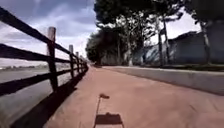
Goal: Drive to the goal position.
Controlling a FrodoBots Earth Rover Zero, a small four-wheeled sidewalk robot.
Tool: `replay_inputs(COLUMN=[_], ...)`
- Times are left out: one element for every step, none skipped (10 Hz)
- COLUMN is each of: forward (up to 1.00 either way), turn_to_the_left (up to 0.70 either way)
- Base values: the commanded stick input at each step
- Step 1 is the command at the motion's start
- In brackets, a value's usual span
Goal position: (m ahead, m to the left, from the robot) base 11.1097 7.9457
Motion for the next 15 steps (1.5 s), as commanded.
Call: replay_inputs(forward=[0.0,0.0,0.0,0.0,0.0,0.0,0.0,0.0,0.0,0.19,0.7,0.7,0.7,0.7,0.7], turn_to_the_left=[-0.7,-0.7,-0.21,0.0,0.0,0.0,0.0,0.0,0.0,0.24,0.27,0.34,0.5,0.62,0.58])
